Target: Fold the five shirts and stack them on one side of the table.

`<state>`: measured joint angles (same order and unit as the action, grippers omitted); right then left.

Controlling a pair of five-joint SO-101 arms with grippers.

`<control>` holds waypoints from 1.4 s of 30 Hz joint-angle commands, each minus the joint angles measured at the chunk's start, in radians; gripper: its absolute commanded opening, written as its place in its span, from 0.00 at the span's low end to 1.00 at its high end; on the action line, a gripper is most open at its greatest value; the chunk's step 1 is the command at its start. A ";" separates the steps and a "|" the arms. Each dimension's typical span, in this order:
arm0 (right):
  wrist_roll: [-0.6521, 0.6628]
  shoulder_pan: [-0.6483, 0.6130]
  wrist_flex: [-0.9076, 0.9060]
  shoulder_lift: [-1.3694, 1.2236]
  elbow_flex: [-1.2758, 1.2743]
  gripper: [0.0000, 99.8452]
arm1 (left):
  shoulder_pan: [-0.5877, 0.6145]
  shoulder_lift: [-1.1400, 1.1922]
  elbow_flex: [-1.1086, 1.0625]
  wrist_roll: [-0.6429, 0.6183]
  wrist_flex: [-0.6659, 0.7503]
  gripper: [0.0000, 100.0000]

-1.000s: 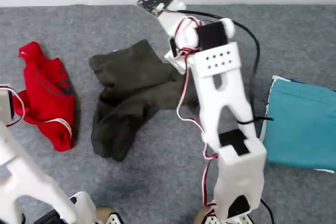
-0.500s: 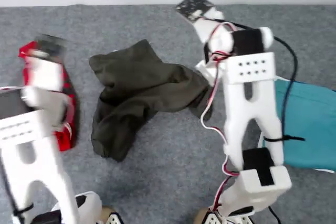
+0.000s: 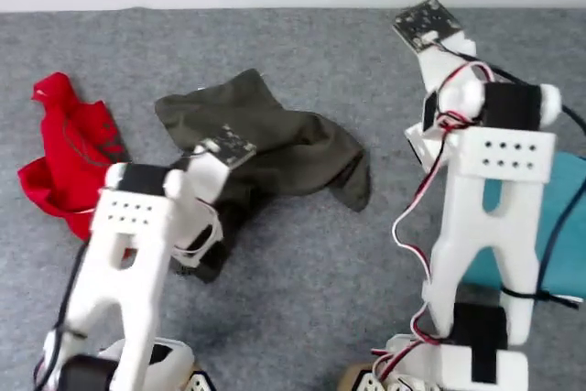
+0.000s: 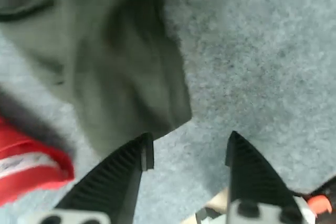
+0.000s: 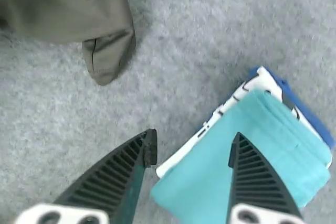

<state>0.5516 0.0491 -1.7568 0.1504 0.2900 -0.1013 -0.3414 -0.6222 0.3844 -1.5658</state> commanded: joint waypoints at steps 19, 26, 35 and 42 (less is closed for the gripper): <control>0.009 0.025 -0.039 0.180 -0.048 0.23 | 0.040 0.514 0.150 0.014 0.092 0.19; 0.009 0.025 -0.039 0.180 -0.048 0.23 | 0.103 0.706 0.162 0.006 0.158 0.18; 0.009 0.027 -0.038 0.180 -0.044 0.23 | 0.066 0.839 0.280 -0.002 0.112 0.06; 0.009 0.027 -0.038 0.180 -0.043 0.23 | 0.066 0.833 0.285 -0.049 0.118 0.00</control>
<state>0.5516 0.0690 -1.7568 0.2885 0.2378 -0.0384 0.4503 -0.3399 0.3475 -1.4645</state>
